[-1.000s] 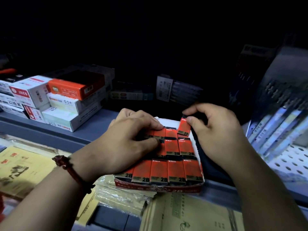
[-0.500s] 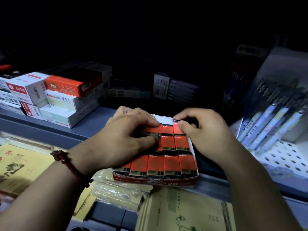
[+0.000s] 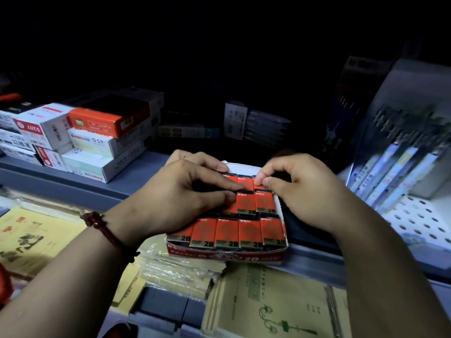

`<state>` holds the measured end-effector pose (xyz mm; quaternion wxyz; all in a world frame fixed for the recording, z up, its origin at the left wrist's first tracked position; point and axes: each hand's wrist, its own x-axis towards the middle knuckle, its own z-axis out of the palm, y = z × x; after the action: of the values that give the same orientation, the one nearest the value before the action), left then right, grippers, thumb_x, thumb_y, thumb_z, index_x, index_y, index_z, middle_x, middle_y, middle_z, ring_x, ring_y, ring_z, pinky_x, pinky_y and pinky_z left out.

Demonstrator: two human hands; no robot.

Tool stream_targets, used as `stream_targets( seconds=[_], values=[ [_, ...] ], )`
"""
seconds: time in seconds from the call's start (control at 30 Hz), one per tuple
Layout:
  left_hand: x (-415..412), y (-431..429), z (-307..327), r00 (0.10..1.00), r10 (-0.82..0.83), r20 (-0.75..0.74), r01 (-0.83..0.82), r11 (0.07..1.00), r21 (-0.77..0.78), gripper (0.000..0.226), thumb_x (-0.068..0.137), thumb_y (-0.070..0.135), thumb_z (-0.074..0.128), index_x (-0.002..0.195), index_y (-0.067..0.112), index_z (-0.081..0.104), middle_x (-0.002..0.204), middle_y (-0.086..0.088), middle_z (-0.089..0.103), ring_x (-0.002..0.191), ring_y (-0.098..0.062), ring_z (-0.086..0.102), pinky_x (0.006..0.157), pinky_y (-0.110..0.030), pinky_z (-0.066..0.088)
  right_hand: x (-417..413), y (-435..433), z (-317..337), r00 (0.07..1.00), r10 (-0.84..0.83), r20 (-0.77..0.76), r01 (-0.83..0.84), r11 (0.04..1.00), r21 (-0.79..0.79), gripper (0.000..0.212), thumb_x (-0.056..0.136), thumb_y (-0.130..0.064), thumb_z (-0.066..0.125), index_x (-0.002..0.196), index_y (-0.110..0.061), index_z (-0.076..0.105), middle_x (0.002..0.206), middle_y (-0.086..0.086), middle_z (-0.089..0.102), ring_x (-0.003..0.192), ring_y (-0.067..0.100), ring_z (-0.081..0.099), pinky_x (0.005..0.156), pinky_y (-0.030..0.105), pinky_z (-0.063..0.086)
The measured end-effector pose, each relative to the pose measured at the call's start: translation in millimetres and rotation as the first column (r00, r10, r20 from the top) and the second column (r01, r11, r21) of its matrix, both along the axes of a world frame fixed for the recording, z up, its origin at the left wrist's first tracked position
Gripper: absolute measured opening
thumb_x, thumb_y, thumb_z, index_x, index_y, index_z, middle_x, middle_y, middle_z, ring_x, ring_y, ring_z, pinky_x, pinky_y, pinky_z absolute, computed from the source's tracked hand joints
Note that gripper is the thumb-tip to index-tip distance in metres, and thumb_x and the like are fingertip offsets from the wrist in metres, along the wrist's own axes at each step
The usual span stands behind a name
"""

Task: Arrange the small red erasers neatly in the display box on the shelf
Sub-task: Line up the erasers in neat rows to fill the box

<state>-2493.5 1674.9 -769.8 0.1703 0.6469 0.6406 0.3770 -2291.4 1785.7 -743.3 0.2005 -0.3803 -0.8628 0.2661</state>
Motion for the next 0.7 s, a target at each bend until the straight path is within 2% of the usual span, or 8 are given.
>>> stream_targets(
  seconds=[0.17,0.27,0.33,0.43,0.53,0.6,0.63,0.7],
  values=[
    [3,1,-2,0.998,0.044,0.038,-0.045,0.998,0.038,0.016,0.087,0.038,0.076,0.102,0.043,0.079,0.115,0.021,0.066,0.124,-0.006,0.044,0.112,-0.022,0.03,-8,-6,-9,0.992,-0.007,-0.129,0.017,0.997,0.075,0.016,0.094,-0.023,0.065,0.084,-0.033,0.072,0.07,-0.006,0.068,0.061,0.013,0.061,0.059,0.035,0.052],
    [5,-1,0,0.976,0.018,0.218,-0.044,0.992,0.116,0.012,0.093,0.023,0.072,0.102,0.025,0.08,0.11,0.01,0.074,0.114,-0.01,0.064,0.107,-0.037,0.048,-4,-13,-13,0.985,0.012,-0.169,-0.004,0.999,0.049,0.016,0.094,-0.025,0.065,0.086,-0.036,0.072,0.073,-0.005,0.069,0.065,0.021,0.063,0.062,0.041,0.054],
    [5,-6,2,0.94,0.025,0.339,-0.071,0.99,0.124,0.013,0.096,0.018,0.067,0.101,0.017,0.079,0.111,0.006,0.075,0.109,-0.008,0.068,0.104,-0.036,0.051,4,-19,-15,0.974,0.03,-0.226,-0.033,0.999,-0.009,0.017,0.095,-0.022,0.065,0.089,-0.034,0.074,0.081,-0.005,0.071,0.073,0.026,0.064,0.068,0.042,0.054],
    [3,-17,-2,0.911,0.051,0.409,-0.112,0.986,0.125,0.016,0.095,0.022,0.066,0.107,0.02,0.077,0.11,0.004,0.076,0.108,-0.013,0.07,0.1,-0.038,0.054,20,-29,-22,0.938,0.003,-0.346,-0.033,0.996,-0.082,0.017,0.096,-0.019,0.066,0.091,-0.032,0.076,0.079,0.0,0.071,0.068,0.03,0.058,0.062,0.035,0.048],
    [-1,-31,-5,0.897,0.028,0.44,-0.114,0.979,0.169,0.027,0.088,0.031,0.068,0.11,0.017,0.074,0.112,0.003,0.076,0.109,-0.014,0.071,0.095,-0.033,0.056,27,-37,-29,0.897,0.013,-0.441,-0.095,0.982,-0.165,0.01,0.095,-0.029,0.068,0.099,-0.031,0.076,0.096,0.021,0.07,0.088,0.047,0.061,0.078,0.056,0.054],
    [-5,-40,-6,0.923,-0.024,0.384,-0.056,0.979,0.197,0.028,0.088,0.033,0.073,0.111,0.017,0.074,0.118,0.003,0.073,0.115,-0.012,0.068,0.098,-0.027,0.054,26,-38,-32,0.901,0.04,-0.431,-0.141,0.968,-0.206,0.022,0.09,-0.043,0.068,0.109,-0.035,0.073,0.096,0.035,0.061,0.081,0.052,0.058,0.075,0.065,0.051],
    [-7,-43,-7,0.944,-0.048,0.326,-0.022,0.978,0.208,0.029,0.088,0.034,0.074,0.112,0.017,0.075,0.121,0.004,0.071,0.119,-0.009,0.065,0.101,-0.023,0.051,25,-38,-31,0.909,0.054,-0.413,-0.146,0.97,-0.196,0.025,0.09,-0.045,0.068,0.113,-0.036,0.071,0.093,0.033,0.059,0.076,0.047,0.056,0.071,0.061,0.05],
    [-9,-49,-9,0.972,-0.079,0.22,0.034,0.979,0.2,0.035,0.085,0.04,0.076,0.114,0.021,0.074,0.129,0.008,0.065,0.127,-0.008,0.059,0.107,-0.022,0.045,22,-42,-28,0.916,0.102,-0.389,-0.157,0.981,-0.112,0.022,0.095,-0.04,0.068,0.117,-0.037,0.07,0.09,0.006,0.061,0.074,0.03,0.054,0.07,0.046,0.046]
  ],
)
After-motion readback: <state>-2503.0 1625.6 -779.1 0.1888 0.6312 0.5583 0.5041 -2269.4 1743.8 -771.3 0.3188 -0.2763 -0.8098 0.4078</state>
